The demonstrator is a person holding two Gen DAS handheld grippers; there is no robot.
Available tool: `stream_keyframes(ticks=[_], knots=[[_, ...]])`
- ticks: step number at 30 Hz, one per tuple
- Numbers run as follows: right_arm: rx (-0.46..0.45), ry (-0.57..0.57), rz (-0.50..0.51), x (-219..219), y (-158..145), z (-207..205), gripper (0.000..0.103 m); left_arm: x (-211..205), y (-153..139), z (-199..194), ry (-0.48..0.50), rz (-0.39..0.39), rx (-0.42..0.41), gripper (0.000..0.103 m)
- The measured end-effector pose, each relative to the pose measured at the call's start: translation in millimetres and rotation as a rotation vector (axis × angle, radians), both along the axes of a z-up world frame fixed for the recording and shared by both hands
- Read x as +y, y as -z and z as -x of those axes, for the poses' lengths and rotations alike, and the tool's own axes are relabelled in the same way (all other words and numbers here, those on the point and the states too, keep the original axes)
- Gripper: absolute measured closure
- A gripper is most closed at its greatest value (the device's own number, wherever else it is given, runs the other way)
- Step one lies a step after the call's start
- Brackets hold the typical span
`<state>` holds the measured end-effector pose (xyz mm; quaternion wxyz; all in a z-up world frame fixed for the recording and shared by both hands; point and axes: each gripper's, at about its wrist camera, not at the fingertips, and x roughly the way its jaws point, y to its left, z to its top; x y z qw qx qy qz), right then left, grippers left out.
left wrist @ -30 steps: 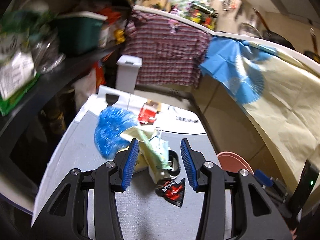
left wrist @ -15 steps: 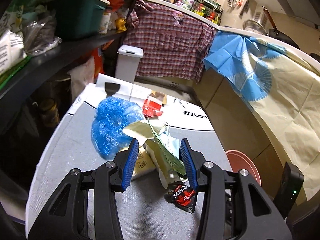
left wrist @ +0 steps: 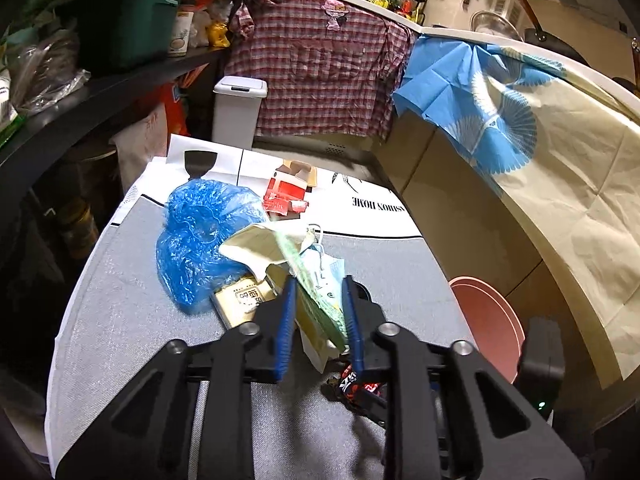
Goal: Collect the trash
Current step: 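Grasp the green snack wrapper with the left tool while the right tool grasps the red-black candy wrapper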
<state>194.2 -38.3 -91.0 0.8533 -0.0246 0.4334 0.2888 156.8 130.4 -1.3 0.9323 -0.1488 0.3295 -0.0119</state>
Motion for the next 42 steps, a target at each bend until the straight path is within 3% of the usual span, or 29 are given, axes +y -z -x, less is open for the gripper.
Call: stream_keyframes(ticks=[4, 6, 8, 17, 42], knots=[[0.011, -0.006, 0.026, 5, 3, -1, 0.048, 3, 0, 2, -0.025, -0.014, 0.011, 0.1], [0.016, -0.007, 0.028, 6, 4, -1, 0.065, 4, -1, 3, -0.037, -0.019, 0.01, 0.101], [0.007, -0.016, 0.031, 7, 3, 1, 0.07, 4, -3, 4, -0.035, -0.019, 0.007, 0.101], [-0.05, 0.012, 0.027, -10, -10, 10, 0.071, 1, -21, 19, -0.04, -0.053, -0.051, 0.101], [-0.176, 0.128, -0.012, -63, -65, 37, 0.071, -26, -39, 61, -0.029, -0.118, -0.093, 0.101]])
